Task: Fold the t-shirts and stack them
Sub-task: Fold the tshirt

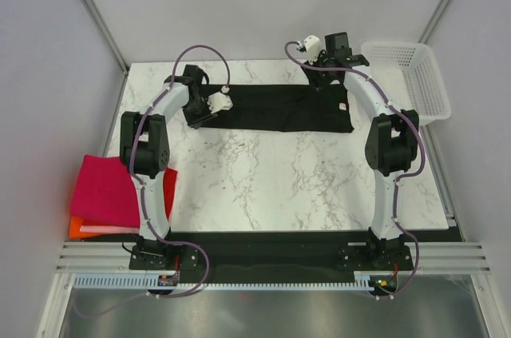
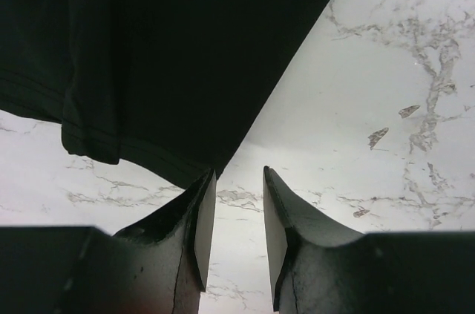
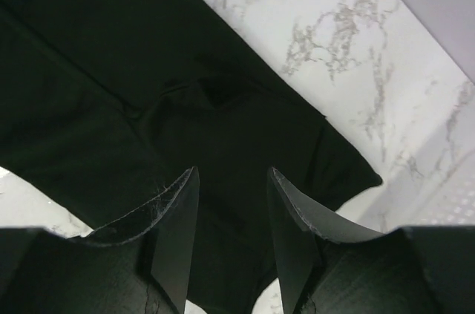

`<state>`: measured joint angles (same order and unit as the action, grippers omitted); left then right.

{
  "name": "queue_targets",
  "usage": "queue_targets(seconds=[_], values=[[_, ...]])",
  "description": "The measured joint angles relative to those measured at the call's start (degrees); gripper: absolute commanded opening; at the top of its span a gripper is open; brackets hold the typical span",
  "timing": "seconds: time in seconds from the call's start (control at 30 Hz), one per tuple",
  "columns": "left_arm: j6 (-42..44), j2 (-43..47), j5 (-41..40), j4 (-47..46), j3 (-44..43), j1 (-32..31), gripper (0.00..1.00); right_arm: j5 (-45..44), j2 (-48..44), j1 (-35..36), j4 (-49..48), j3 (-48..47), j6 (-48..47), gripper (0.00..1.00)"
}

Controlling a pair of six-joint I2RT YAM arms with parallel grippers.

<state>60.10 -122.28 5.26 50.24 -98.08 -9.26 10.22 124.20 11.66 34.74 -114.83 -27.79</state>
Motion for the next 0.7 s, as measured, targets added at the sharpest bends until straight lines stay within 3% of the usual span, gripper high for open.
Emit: queue_targets(seconds=[0.47,0.57,0.6,0.7], values=[[2.16,-2.89,-0.96,-2.01,-1.57,0.02,0.42,2.60,0.63,0.98,1.14,0.98,0.59,0.51],[2.23,-3.34,-1.29,-2.03,-1.27,0.02,0.26,2.58,0.66,0.98,1.33,1.22,0.59,0.51],[2.23,-3.50,-1.38,-2.10,-1.27,0.02,0.17,2.54,0.66,0.98,1.31,1.22,0.59,0.51],[2.19,-3.93,-1.99,-2.19,-1.27,-0.24,0.04,2.51,1.07,0.98,1.22,1.18,0.61,0.51]])
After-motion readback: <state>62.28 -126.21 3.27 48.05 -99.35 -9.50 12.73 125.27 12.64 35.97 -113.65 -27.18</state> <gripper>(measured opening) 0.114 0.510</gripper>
